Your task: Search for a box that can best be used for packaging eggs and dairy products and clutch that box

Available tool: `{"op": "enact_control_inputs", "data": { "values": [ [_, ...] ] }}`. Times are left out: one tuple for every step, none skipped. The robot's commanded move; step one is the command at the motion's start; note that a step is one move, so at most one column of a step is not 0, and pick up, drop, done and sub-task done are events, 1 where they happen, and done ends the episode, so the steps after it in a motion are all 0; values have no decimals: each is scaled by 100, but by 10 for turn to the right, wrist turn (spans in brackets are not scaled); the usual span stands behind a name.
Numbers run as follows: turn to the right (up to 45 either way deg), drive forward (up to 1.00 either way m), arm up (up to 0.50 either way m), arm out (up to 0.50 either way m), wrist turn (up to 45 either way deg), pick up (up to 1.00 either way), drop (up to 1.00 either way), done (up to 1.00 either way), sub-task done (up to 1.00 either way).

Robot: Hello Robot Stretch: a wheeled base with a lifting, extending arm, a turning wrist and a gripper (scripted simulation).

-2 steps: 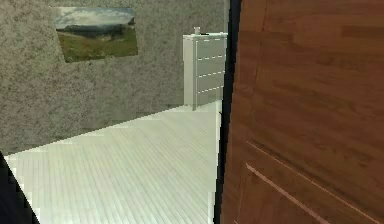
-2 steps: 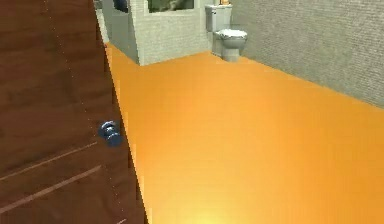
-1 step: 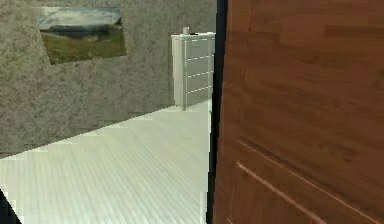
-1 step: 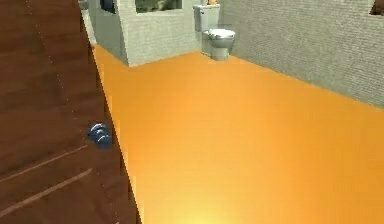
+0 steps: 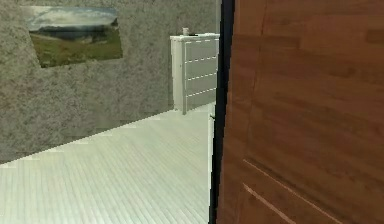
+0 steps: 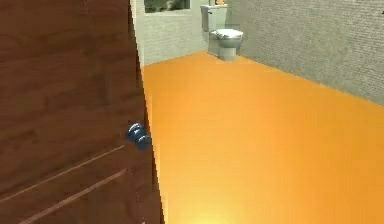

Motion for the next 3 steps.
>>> {"op": "enact_control_inputs", "data": {
  "values": [
    [-240, 0, 0, 0, 0, 0, 0, 0, 0],
    [0, 40, 0, 0, 0, 0, 0, 0, 0],
    [150, 0, 0, 0, 0, 0, 0, 0, 0]
  ]
}}
